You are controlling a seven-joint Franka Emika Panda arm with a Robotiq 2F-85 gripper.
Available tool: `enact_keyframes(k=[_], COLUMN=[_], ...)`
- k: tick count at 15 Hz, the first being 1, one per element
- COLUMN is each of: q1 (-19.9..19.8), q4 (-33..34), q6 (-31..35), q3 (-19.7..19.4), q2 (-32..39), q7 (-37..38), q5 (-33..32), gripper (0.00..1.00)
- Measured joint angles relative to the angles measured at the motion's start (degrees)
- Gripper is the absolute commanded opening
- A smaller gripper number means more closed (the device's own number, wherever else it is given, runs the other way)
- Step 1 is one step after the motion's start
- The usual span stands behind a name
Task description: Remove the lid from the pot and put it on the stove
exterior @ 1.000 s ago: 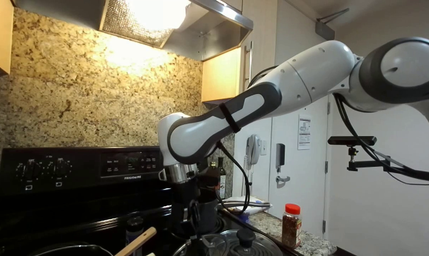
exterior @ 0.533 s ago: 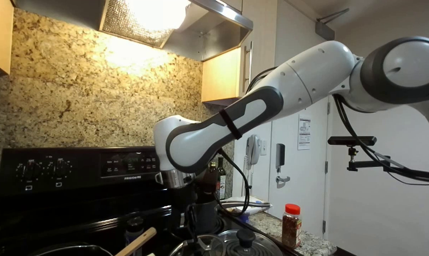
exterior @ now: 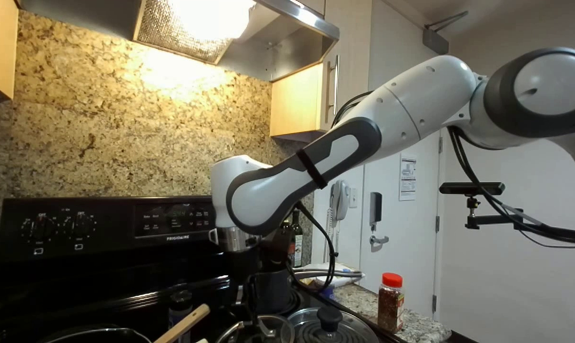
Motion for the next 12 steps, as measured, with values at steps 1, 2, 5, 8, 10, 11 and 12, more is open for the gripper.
enact_keyframes(k=[1,2,5,8,10,11,12], q1=[-0.06,-0.12,-0.33,-0.5,-0.7,-0.89,-1.19], q4=[-0.45,-0.87,-2.11,-3.48,-4.68,-5.36,-6.17], q6=[0.11,0.12,0.26,1.95,3.56,4.21,4.86], q3=[-0.04,-0.1,-0.18,-0.18,-0.18,-0.13,-0.01], q2=[-0.26,-0.55,-1.55,-2.89,-4.37,-5.27,-6.36], q7=[0.24,0.35,0.69,0.7,0.7,0.68,0.67], q5=[0.0,0.0,0.0,0.84,2.64,3.74,5.09], gripper=[0.58,0.65,0.83,0.99,1.0,1.0,1.0])
